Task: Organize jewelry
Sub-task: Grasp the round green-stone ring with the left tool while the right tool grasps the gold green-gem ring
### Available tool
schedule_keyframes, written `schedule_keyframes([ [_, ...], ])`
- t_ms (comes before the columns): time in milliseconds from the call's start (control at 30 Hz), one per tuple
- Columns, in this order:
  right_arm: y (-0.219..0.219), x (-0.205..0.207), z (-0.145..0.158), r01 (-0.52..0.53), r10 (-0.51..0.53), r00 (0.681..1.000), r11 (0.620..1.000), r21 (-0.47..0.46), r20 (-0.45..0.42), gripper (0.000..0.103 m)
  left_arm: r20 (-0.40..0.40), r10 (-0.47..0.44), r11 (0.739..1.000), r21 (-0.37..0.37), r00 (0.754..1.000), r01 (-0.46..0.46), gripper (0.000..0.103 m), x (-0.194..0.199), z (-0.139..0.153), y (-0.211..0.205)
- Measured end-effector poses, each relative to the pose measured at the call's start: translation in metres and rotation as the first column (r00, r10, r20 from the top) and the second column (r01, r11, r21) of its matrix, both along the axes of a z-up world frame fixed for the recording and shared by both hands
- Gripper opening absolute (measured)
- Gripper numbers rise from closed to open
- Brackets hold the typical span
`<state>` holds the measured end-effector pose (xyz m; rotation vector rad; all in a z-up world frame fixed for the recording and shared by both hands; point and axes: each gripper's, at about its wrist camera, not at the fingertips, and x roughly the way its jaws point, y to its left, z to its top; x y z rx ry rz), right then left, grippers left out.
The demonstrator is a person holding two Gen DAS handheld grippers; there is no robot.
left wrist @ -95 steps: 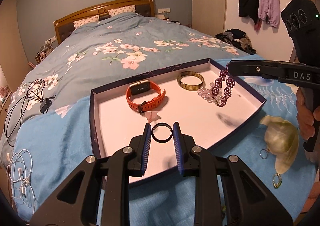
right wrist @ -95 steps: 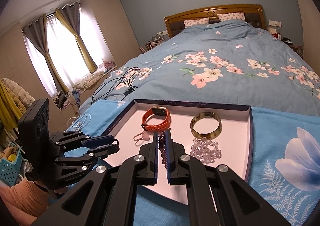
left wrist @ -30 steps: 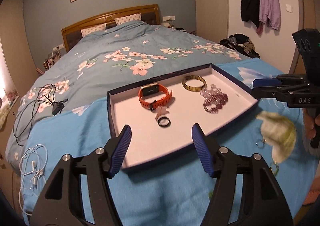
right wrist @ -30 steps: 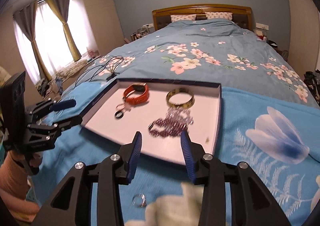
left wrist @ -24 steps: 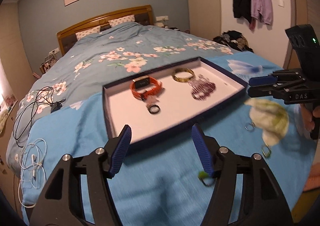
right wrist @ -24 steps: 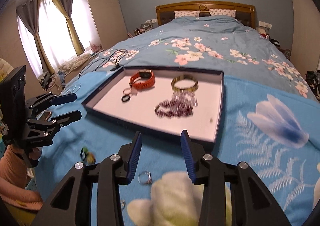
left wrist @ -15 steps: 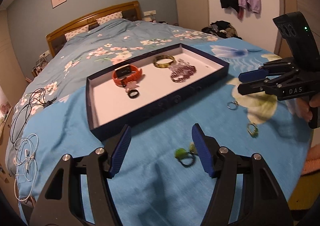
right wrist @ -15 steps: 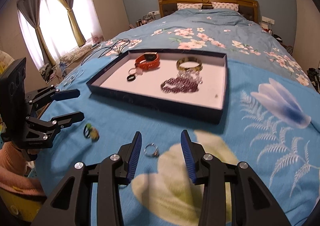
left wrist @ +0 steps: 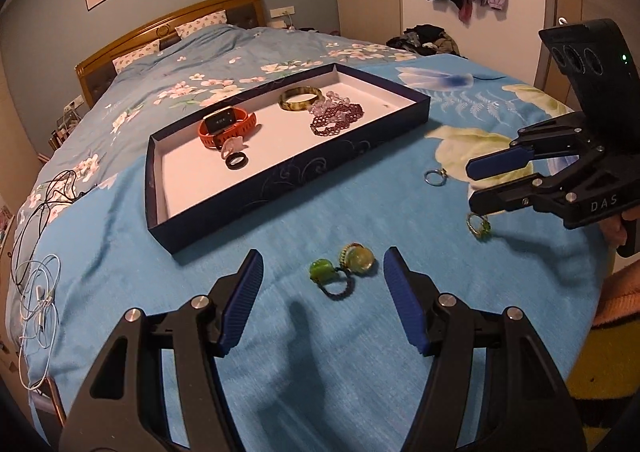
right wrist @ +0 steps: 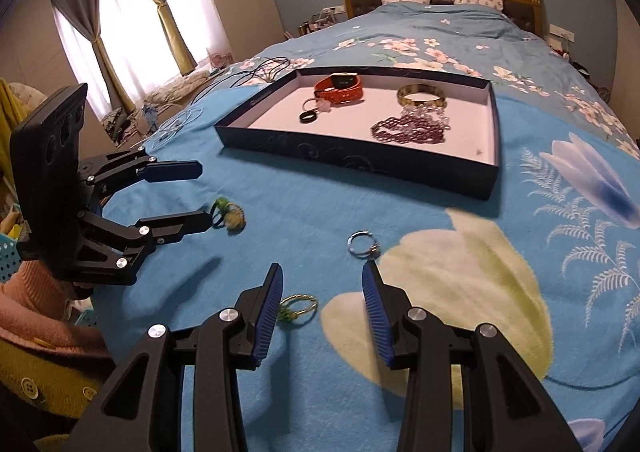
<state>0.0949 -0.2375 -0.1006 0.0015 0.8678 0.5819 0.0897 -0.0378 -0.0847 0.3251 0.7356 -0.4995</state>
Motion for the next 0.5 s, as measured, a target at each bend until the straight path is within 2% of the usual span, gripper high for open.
schedule_keyframes([
  [167, 0.006, -0.005, -0.004, -0.019, 0.019, 1.000, 1.000, -0.005, -0.009, 0.039, 0.004, -0.023, 1.000, 0.004, 1.000, 0.023, 0.059, -0.001, -0.001, -0.005],
  [333, 0.010, -0.012, -0.006, -0.031, 0.030, 0.999, 0.999, -0.032, -0.010, 0.039, 0.006, -0.051, 0.999, -0.011, 0.999, 0.051, 0.047, 0.007, 0.001, -0.008],
  [467, 0.011, -0.016, -0.008, -0.033, 0.033, 0.999, 0.999, -0.042, -0.007, 0.039, -0.044, -0.096, 0.995, -0.020, 0.994, 0.095, 0.045, 0.016, -0.004, -0.013],
  [500, 0.011, -0.017, -0.008, -0.035, 0.035, 0.999, 0.998, -0.044, -0.007, 0.039, -0.052, -0.097, 0.995, -0.014, 0.994, 0.097, 0.040, 0.017, -0.006, -0.015],
])
